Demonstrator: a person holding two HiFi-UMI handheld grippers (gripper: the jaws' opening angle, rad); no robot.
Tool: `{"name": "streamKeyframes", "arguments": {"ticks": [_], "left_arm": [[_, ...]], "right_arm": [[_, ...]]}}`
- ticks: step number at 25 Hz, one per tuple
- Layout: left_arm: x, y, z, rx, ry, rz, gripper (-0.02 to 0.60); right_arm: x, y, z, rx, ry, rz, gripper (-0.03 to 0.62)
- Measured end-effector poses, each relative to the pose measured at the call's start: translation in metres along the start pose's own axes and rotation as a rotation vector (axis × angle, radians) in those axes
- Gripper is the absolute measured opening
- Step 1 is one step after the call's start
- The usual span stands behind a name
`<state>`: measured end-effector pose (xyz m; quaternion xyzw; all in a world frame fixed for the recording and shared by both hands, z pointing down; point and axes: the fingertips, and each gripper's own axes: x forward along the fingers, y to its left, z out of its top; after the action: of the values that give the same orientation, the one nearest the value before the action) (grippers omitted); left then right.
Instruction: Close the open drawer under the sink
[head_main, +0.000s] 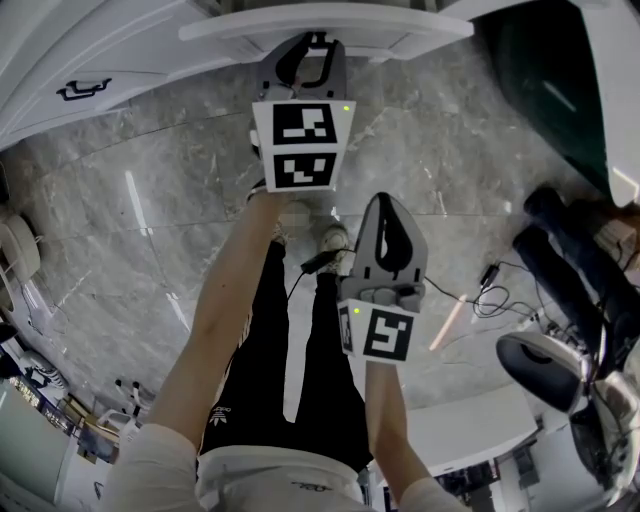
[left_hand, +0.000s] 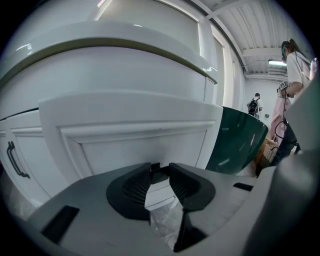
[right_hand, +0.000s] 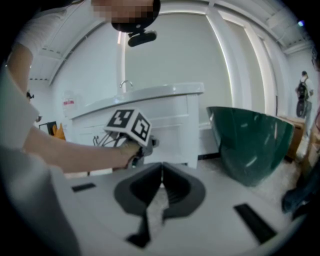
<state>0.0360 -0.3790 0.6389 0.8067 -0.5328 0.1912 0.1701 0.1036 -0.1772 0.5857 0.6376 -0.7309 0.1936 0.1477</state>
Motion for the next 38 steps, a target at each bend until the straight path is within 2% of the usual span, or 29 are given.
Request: {"name": "streamKeyframes", "arguments": {"ticks": [13,18,27,34,38], "left_arm": [[0.022,0.005,0.009,-0.004,-0.016,0.024,0.132],[0.027,0.009,0.010,-0.009,-0.028,0.026,0.132],[0.040,0.015,0.018,-0.019,0.008,0.011,0.130],[0.040,0.016,0.017,0.026,0.018,-0.006,0.130],[0.041,0.016,0.015,0.013,0.038,-0.013,0.132]], "right_arm": [[0.007,-0.024,0.002,0.025,-0.004,-0.043,0.029],[0.006,-0.020,-0.001,0.020,0.010,-0.028,0.029],[0.001,0.007,-0.013,0.040,0.042,0.019,0.029],[0.004,0.007,-0.005,0.030,0.022,0.005,0.029],[0.003,0.001,-0.005,0.011,0.020,-0.014,0.029]]}}
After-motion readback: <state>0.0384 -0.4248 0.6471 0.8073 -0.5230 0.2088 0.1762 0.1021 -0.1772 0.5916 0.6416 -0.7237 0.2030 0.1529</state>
